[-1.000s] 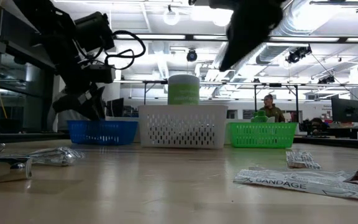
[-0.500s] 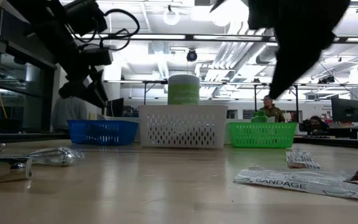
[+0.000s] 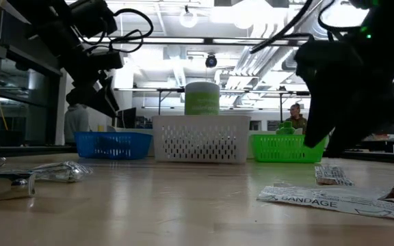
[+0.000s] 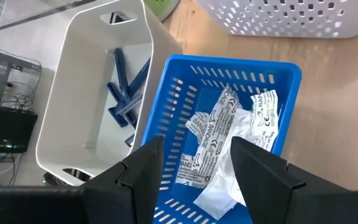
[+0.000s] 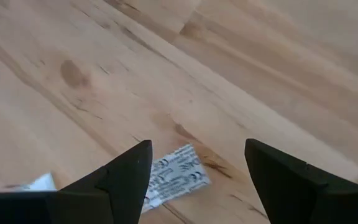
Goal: Pick & Place Travel size toiletries
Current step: Put the white bandage into the blue bin
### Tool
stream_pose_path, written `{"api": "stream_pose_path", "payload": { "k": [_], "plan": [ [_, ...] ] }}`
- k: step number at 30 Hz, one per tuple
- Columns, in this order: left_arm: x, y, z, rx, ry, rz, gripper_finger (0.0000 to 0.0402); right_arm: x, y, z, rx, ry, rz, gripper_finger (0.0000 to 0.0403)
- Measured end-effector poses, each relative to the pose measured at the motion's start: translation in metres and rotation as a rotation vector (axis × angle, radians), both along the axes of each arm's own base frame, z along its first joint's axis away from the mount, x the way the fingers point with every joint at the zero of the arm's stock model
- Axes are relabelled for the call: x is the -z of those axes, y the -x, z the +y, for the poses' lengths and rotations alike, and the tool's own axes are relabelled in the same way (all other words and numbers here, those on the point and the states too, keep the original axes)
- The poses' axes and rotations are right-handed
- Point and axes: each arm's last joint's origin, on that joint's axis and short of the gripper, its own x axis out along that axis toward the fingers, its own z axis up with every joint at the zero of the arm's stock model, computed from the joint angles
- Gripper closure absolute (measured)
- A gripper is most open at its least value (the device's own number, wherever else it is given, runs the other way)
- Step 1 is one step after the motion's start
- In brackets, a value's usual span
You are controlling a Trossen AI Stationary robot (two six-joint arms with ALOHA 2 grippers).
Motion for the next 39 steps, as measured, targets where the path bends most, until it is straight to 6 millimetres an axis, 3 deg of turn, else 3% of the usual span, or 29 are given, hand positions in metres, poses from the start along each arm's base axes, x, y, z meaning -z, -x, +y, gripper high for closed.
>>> {"api": "stream_pose_path", "payload": {
  "k": [8,19,29,39],
  "plan": [
    [0.000,0.000,-0.001,0.008,0.026,-0.012,0.0218,0.014,0.009,-0.002,0.074,-0.053,-0.014,0.0151],
    [0.000,0.000,-0.001,0.008,0.027,-0.011,0.0218,0.015,0.010,0.011,0.081,-0.095,-0.084,0.0151],
    [0.001,0.000,-0.001,0.008,0.027,-0.010,0.0218,0.029,0.016,0.024,0.222,-0.085,-0.123,0.0151],
    [0.001,0.000,-0.001,0.017,0.042,-0.016,0.0218,0.030,0.020,0.033,0.320,-0.124,-0.205,0.0151]
  ]
}}
